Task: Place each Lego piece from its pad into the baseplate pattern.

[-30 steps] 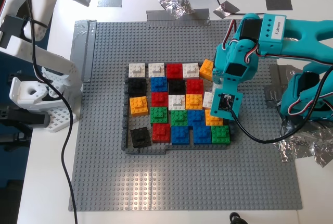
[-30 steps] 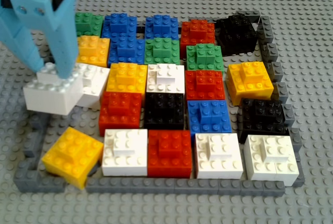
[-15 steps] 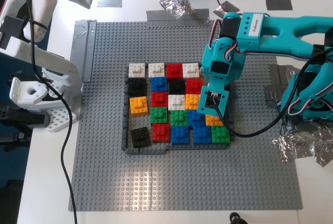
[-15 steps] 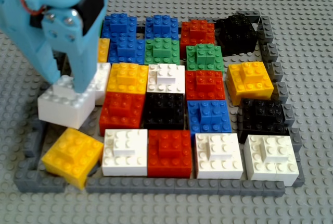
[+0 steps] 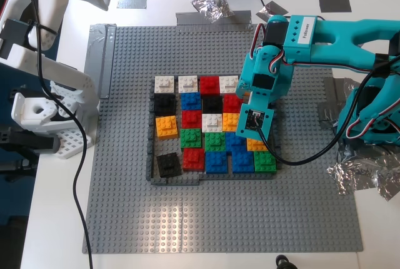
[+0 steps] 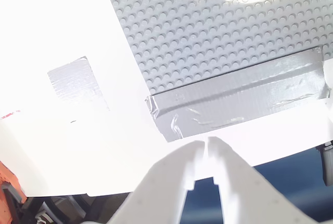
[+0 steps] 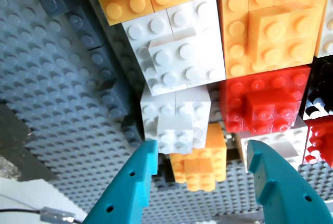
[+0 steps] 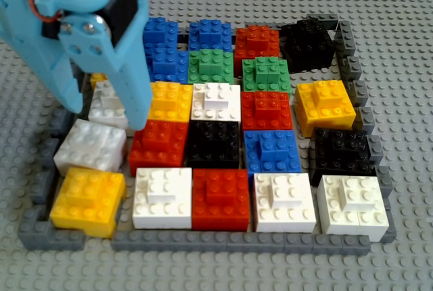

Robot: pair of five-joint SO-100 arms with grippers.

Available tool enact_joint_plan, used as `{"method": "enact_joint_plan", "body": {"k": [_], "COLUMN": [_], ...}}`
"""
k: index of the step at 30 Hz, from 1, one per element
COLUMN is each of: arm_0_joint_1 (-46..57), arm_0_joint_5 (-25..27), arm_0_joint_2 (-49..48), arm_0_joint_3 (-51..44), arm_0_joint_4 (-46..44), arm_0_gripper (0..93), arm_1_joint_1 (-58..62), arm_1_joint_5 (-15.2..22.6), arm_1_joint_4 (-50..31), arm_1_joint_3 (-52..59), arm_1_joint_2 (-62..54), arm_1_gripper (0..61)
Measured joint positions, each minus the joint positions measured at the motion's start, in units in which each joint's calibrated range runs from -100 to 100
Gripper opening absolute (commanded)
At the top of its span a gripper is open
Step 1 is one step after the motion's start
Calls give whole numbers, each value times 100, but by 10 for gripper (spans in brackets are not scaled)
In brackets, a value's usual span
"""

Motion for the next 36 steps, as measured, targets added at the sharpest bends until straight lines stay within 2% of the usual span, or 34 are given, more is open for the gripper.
{"method": "enact_joint_plan", "body": {"k": [6, 10, 17, 24, 27, 29, 30, 34, 35, 36], "arm_0_joint_1": [259, 954, 2057, 3367, 3818, 4477, 4477, 5098, 5231, 5261], "arm_0_joint_5": [-26, -16, -5, 0, 99, 199, 225, 204, 230, 240], "arm_0_joint_2": [-8, -8, -93, -473, -482, -482, -482, -482, -482, -482], "arm_0_joint_3": [-595, -1054, -1278, -1317, -1405, -1551, -1561, -1561, -1561, -1561], "arm_0_joint_4": [383, 435, 487, 487, 470, 365, 365, 278, 226, 217], "arm_0_gripper": [187, 187, 187, 187, 187, 187, 187, 187, 187, 187], "arm_1_joint_1": [-27, -27, -255, -682, -809, -973, -982, -1082, -1109, -1100], "arm_1_joint_5": [0, 0, -132, -415, -435, -440, -440, -366, -313, -308], "arm_1_joint_4": [-24, -40, -346, -2076, -2486, -2912, -2944, -2824, -2639, -2607], "arm_1_joint_3": [0, 0, 29, 1383, 1644, 1692, 1692, 1238, 754, 677], "arm_1_joint_2": [0, 0, 52, -285, -285, 35, 69, 786, 1339, 1408], "arm_1_gripper": [2, 2, 2, 2, 2, 2, 2, 2, 2, 2]}}
